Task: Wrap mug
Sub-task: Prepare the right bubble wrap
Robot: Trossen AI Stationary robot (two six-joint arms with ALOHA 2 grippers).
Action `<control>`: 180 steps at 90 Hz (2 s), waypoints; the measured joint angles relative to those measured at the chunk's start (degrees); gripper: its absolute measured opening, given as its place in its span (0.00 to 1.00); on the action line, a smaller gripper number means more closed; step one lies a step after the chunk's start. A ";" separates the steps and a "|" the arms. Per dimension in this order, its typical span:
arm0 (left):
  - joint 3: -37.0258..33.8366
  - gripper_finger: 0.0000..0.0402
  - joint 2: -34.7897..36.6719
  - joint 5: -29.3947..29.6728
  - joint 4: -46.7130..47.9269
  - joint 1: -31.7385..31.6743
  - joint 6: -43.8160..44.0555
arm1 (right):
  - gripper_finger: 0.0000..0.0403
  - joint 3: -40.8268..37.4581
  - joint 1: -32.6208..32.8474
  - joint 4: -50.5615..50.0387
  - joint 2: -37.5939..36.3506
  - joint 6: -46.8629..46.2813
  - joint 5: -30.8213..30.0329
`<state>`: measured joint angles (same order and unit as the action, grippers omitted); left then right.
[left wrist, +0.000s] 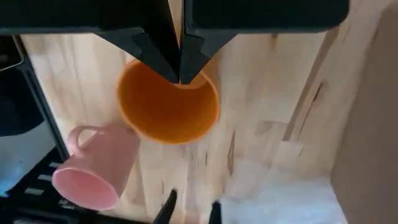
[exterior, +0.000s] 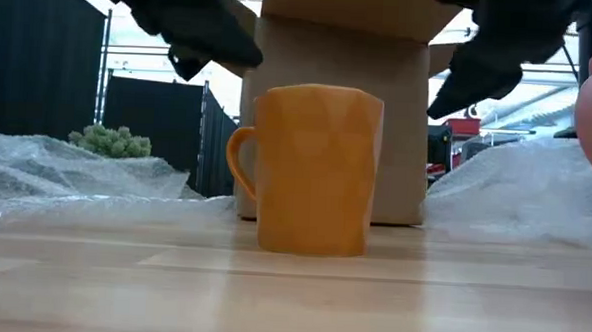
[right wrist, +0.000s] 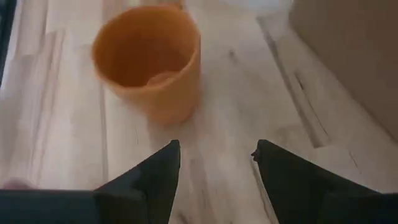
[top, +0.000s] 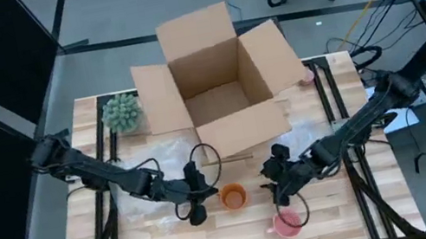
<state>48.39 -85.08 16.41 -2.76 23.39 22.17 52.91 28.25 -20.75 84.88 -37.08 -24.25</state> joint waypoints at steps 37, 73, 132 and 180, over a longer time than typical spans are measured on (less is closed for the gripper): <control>0.02 0.00 -0.02 1.07 0.25 0.12 -0.02 | 0.49 8.52 2.66 -44.38 -3.36 -13.44 1.81; 0.02 0.00 -0.02 1.55 0.07 -0.33 -0.43 | 0.48 -2.13 8.41 -48.07 -4.52 -24.76 -1.40; 0.02 0.00 0.04 1.67 -4.34 0.73 -3.12 | 0.00 11.90 12.95 -50.37 -6.71 -17.32 13.41; -0.01 0.00 0.04 1.67 -3.98 0.97 -3.13 | 0.21 5.46 15.00 -52.18 -9.25 -23.12 2.88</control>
<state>48.38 -85.03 18.09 -6.74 24.36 19.05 58.36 43.25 -72.93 75.64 -60.20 -21.37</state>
